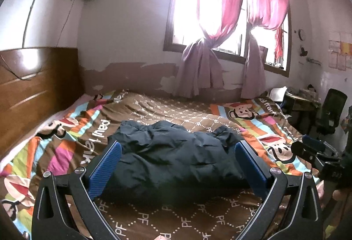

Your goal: Fold large clothes

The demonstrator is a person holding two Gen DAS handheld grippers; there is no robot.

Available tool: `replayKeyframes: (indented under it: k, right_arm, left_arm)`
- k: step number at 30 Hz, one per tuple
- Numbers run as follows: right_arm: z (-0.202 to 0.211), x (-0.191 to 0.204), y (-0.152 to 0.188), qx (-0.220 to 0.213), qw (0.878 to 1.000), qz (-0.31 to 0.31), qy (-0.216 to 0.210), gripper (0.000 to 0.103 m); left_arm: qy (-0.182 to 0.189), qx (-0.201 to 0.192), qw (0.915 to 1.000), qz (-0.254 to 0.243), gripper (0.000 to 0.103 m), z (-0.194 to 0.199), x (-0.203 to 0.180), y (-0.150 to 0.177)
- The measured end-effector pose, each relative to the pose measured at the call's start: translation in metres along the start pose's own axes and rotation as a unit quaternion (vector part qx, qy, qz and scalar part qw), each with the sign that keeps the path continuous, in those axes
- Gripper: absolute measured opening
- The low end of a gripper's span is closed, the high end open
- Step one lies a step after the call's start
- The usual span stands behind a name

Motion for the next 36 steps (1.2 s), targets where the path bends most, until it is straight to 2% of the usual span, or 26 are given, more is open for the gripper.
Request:
replayKeyframes:
  k: [8, 14, 17, 21, 25, 28, 33, 36]
  right_arm:
    - [0.039, 0.005, 0.001, -0.020, 1.000, 0.000, -0.014, 0.103]
    - [0.056, 0.008, 0.012, -0.026, 1.000, 0.004, -0.015, 0.103]
    - [0.060, 0.011, 0.021, -0.030, 0.999, 0.011, -0.007, 0.103]
    - [0.061, 0.011, 0.033, -0.035, 0.999, 0.028, 0.008, 0.103]
    - [0.061, 0.016, 0.048, -0.035, 0.998, 0.043, 0.014, 0.103]
    - [0.059, 0.021, 0.060, -0.025, 0.998, 0.053, 0.011, 0.103]
    - [0.054, 0.029, 0.080, 0.000, 0.997, 0.078, 0.012, 0.103]
    - [0.052, 0.032, 0.089, 0.010, 0.996, 0.087, 0.011, 0.103]
  left_arm:
    - [-0.008, -0.009, 0.9990, -0.042, 0.101, 0.028, -0.025, 0.007]
    - [-0.019, -0.008, 0.9978, -0.063, 0.101, 0.040, -0.035, 0.026]
    - [-0.025, -0.007, 0.9981, -0.057, 0.101, 0.044, -0.031, 0.042]
    - [-0.033, 0.002, 0.9993, -0.016, 0.101, 0.048, -0.018, 0.069]
    - [-0.040, 0.002, 0.9990, 0.020, 0.101, 0.055, -0.009, 0.082]
    - [-0.057, 0.006, 0.9982, 0.020, 0.101, 0.057, -0.005, 0.085]
    - [-0.073, 0.019, 0.9971, -0.012, 0.101, 0.058, -0.008, 0.105]
    - [-0.067, 0.029, 0.9973, -0.005, 0.101, 0.056, -0.005, 0.113]
Point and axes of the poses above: each gripper's, at about its wrist camera, not at the fingertips, and z roughly against the way its jaws point, x to its left, y to its underside, the point moved 6 cm from there along -z, roughly the way its jaws point, and after that the axes turned 13 degrees about y, right-handed, at the moved point
